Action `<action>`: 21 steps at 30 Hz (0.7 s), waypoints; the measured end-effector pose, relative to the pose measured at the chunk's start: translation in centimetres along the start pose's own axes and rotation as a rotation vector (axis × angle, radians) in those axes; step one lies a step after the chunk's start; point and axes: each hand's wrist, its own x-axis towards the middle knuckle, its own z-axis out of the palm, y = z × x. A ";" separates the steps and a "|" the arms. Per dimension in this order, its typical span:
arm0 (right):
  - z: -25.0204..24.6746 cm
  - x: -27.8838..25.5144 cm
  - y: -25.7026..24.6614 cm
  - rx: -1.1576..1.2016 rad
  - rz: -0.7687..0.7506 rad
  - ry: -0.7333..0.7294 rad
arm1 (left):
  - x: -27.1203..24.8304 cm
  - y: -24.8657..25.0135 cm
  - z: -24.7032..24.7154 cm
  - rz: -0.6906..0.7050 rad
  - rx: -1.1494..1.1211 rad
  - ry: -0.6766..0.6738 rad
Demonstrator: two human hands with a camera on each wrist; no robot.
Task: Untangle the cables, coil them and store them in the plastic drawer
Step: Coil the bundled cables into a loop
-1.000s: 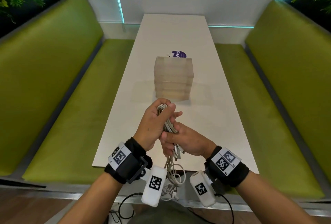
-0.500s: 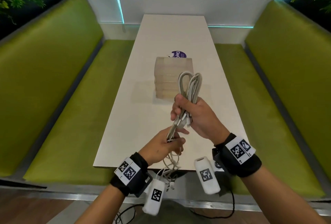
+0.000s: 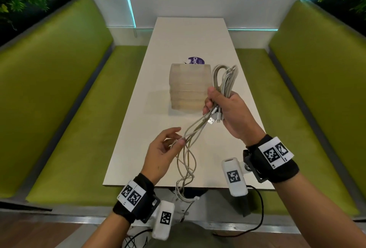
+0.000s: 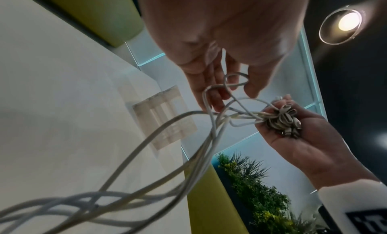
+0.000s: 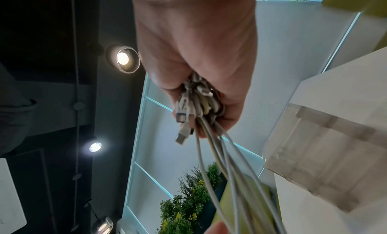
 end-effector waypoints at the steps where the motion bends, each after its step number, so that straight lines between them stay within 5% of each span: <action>1: -0.1 0.1 0.1 -0.009 0.001 0.020 | 0.1 0.0 -0.1 -0.005 -0.009 0.035; 8: -1.0 0.4 0.3 -0.113 0.012 0.137 | 1.2 -0.7 -1.8 -0.138 0.186 0.134; 12: -0.8 0.5 0.1 -0.058 -0.003 0.135 | 1.2 -1.5 -1.5 -0.343 0.420 -0.141; 15: -0.1 0.5 -0.2 -0.005 -0.019 0.108 | 1.2 -1.8 -1.0 -0.309 0.562 -0.268; 19: 0.3 0.5 -0.8 0.011 -0.059 0.097 | 1.3 -1.6 -0.2 -0.270 0.491 -0.307; 21: -0.2 0.6 -1.2 -0.002 -0.085 0.108 | 1.1 -1.4 0.0 -0.336 0.210 -0.265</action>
